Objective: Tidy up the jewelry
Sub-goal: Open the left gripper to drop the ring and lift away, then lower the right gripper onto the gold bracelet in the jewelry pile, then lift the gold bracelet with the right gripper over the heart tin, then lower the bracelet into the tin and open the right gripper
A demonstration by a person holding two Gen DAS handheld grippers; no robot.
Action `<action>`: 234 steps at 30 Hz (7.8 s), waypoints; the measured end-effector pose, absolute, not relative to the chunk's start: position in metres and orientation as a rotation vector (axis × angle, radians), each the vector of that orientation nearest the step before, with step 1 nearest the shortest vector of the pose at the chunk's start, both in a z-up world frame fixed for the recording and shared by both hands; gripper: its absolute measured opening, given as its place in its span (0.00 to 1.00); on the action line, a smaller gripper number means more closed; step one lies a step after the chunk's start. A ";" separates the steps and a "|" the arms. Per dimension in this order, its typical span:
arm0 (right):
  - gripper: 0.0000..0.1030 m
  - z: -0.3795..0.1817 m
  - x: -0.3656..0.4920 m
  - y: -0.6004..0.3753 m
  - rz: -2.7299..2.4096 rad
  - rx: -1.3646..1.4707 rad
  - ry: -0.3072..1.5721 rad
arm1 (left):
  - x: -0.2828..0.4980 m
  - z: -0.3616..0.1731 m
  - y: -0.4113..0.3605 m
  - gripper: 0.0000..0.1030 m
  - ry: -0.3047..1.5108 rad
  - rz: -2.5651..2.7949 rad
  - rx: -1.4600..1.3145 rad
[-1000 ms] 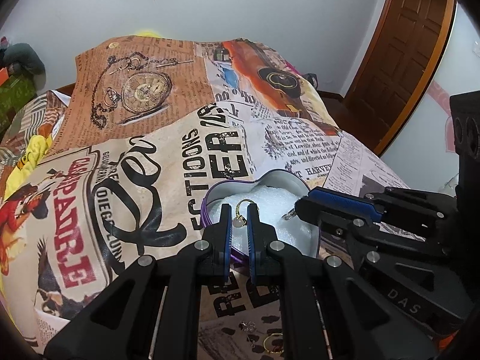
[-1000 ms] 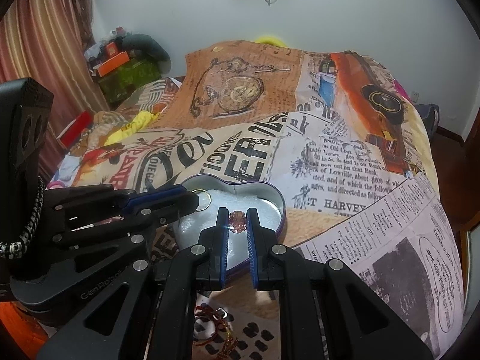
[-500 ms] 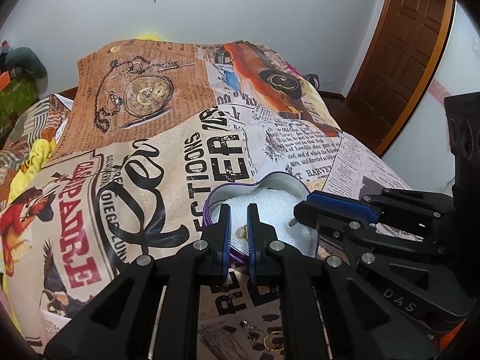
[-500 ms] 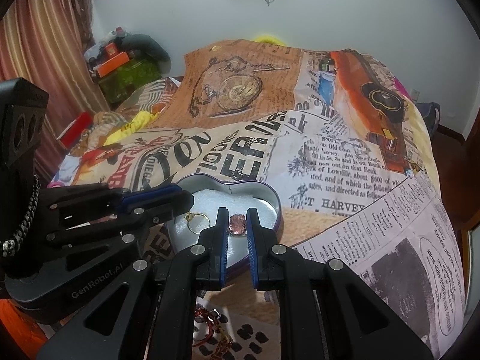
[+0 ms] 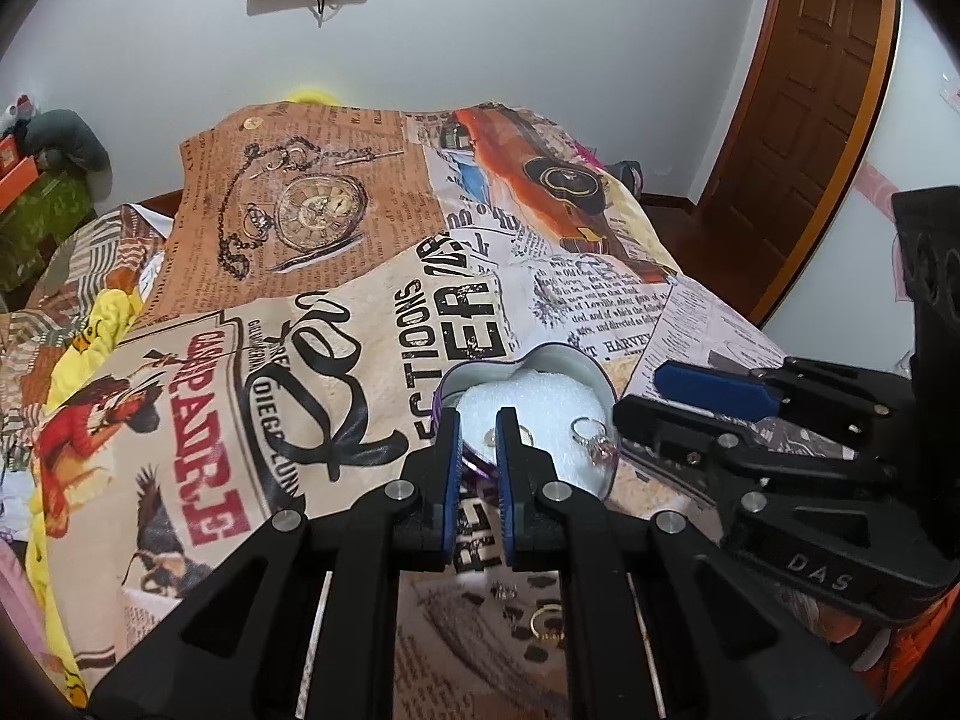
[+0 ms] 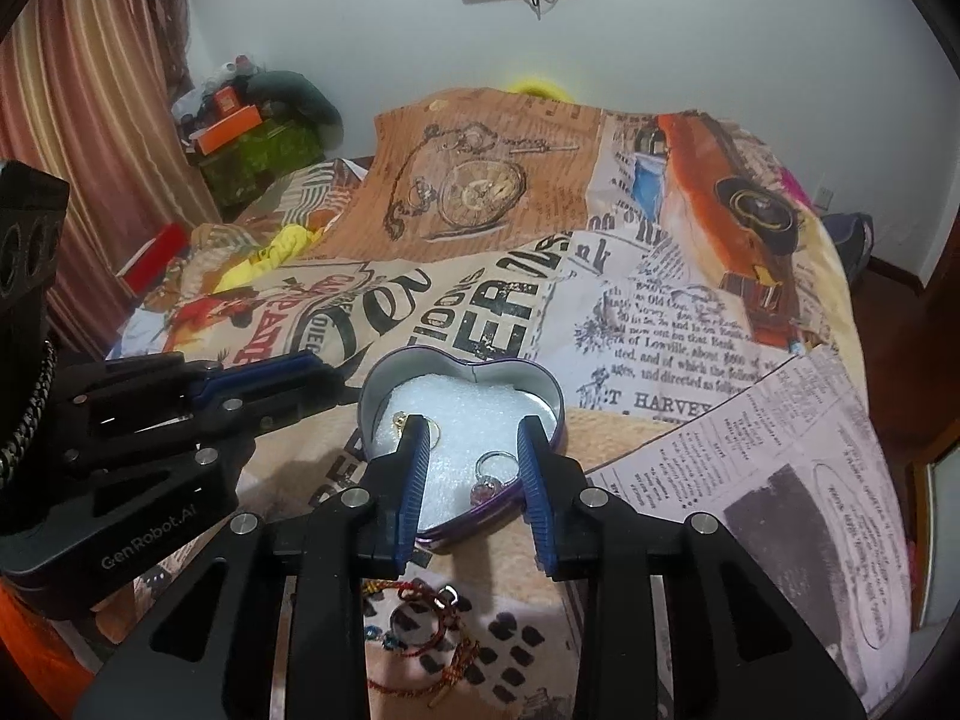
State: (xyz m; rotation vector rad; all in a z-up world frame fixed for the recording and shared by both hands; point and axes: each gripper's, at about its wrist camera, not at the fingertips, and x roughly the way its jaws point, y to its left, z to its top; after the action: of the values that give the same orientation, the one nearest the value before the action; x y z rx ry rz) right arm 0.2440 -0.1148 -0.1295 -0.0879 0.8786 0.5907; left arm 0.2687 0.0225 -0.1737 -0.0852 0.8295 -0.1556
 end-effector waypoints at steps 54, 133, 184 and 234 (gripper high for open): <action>0.26 -0.174 0.185 -0.137 0.508 -0.151 1.044 | 0.192 -0.223 0.012 0.33 0.955 -0.242 -0.096; 0.07 -0.101 0.179 -0.151 0.478 -0.135 0.769 | 0.190 -0.163 0.004 0.07 0.751 -0.221 -0.061; 0.07 -0.154 0.276 -0.110 0.573 -0.152 0.924 | 0.307 -0.206 0.010 0.07 0.866 -0.215 -0.050; 0.42 -0.101 0.217 -0.126 0.537 -0.187 0.840 | 0.225 -0.160 0.030 0.36 0.832 -0.158 -0.019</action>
State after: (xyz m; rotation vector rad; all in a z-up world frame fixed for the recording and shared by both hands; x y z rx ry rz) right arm 0.2170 -0.1264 -0.1007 -0.1871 0.8399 0.5365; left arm 0.2248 0.0301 -0.1602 -0.0191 0.8322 -0.1585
